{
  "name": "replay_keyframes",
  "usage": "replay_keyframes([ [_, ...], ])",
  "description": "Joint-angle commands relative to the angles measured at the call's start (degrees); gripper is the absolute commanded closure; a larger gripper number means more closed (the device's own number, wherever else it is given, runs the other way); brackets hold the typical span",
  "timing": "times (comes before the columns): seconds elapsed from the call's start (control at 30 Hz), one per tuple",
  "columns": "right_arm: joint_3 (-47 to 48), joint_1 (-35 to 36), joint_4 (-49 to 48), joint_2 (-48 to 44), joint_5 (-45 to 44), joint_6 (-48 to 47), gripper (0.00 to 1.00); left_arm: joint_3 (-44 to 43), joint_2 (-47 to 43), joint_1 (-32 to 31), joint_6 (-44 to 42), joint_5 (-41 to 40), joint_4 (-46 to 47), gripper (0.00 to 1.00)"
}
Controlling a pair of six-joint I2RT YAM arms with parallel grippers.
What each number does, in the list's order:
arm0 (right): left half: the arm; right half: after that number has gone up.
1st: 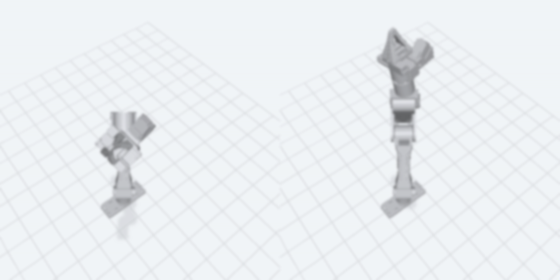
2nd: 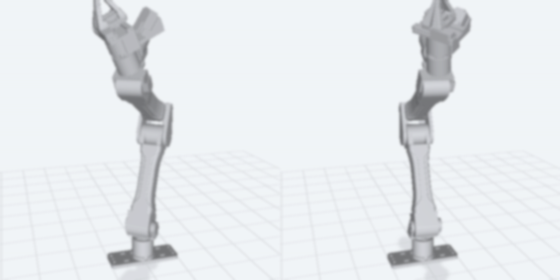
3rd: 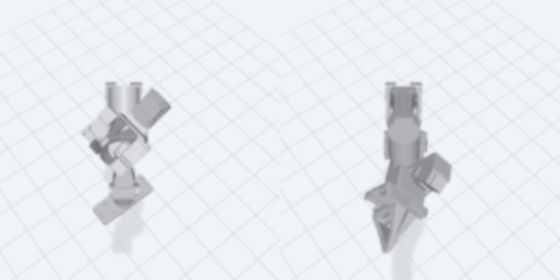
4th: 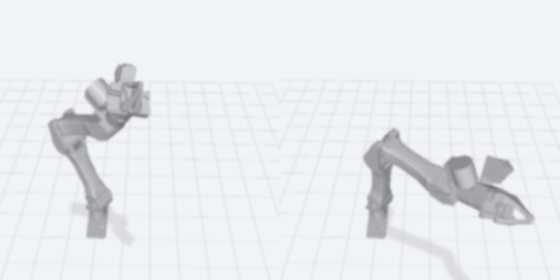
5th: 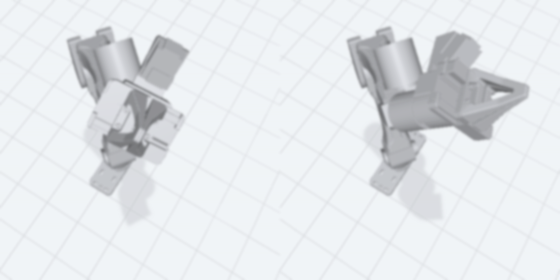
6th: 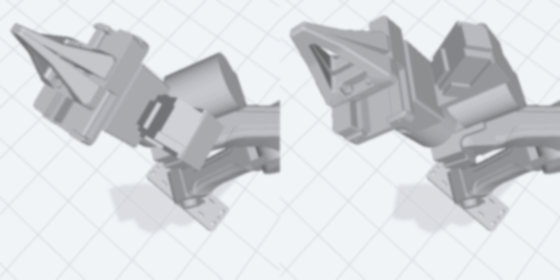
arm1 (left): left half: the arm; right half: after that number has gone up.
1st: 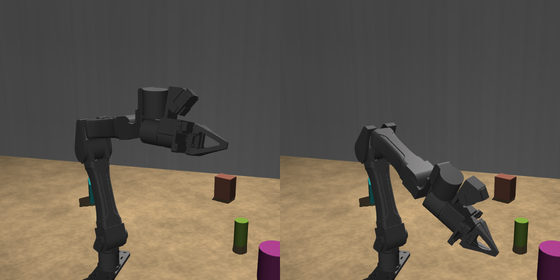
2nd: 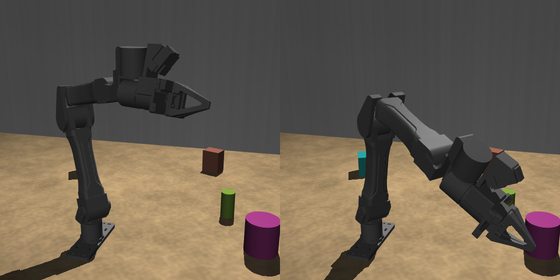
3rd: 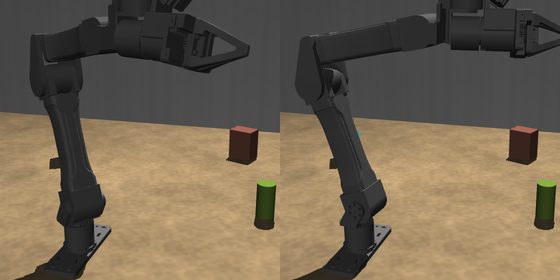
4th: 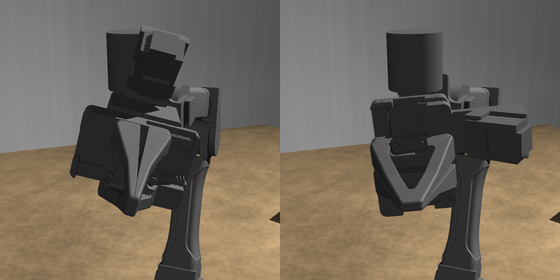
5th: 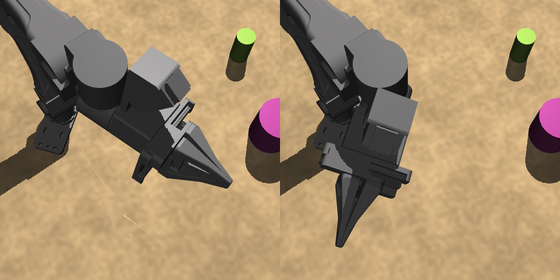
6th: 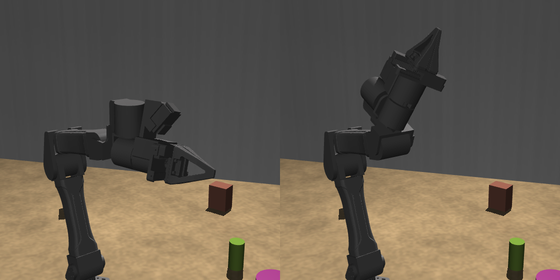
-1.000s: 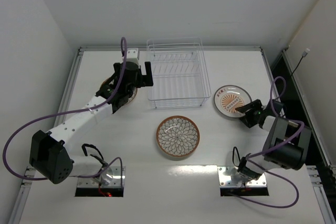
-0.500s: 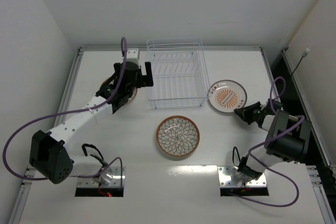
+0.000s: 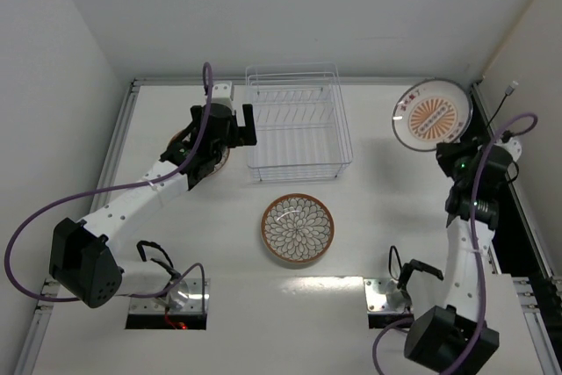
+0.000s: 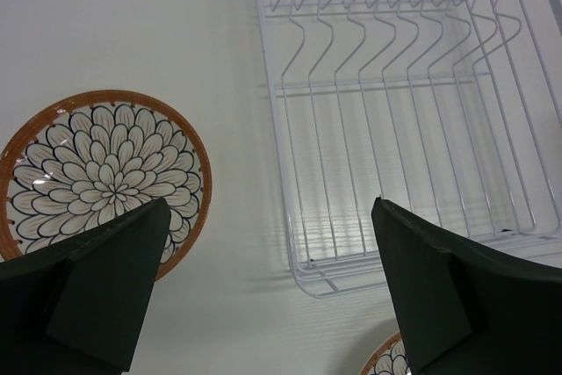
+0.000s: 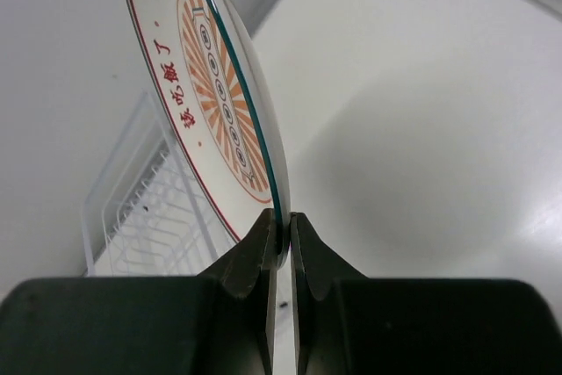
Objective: Load the plates into the dish rack
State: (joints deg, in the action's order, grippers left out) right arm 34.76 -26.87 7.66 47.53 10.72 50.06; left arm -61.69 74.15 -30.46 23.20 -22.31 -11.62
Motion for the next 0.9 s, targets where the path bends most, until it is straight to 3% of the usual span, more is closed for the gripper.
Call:
replay_keyframes([
  [0.0,8.9,2.6,2.0,1.9,-6.1,-3.2,1.00,-1.8,-0.1,-0.3,0.8,-0.1,0.6,0.00],
  [0.2,19.5,13.1,2.0,14.3,-13.9,-5.8,1.00,-1.8,-0.1,-0.3,0.8,-0.1,0.6,0.00],
  [0.47,42.6,32.4,8.3,36.0,-31.1,-12.0,1.00,-1.8,-0.1,-0.3,0.8,-0.6,0.6,0.00],
  [0.67,55.6,39.5,12.8,48.9,-40.5,-13.1,1.00,-1.8,-0.1,-0.3,0.3,-1.2,0.6,0.00],
  [0.87,60.9,42.6,12.9,57.1,-46.4,-14.5,1.00,-1.8,-0.1,-0.3,0.3,-1.2,0.1,0.00],
])
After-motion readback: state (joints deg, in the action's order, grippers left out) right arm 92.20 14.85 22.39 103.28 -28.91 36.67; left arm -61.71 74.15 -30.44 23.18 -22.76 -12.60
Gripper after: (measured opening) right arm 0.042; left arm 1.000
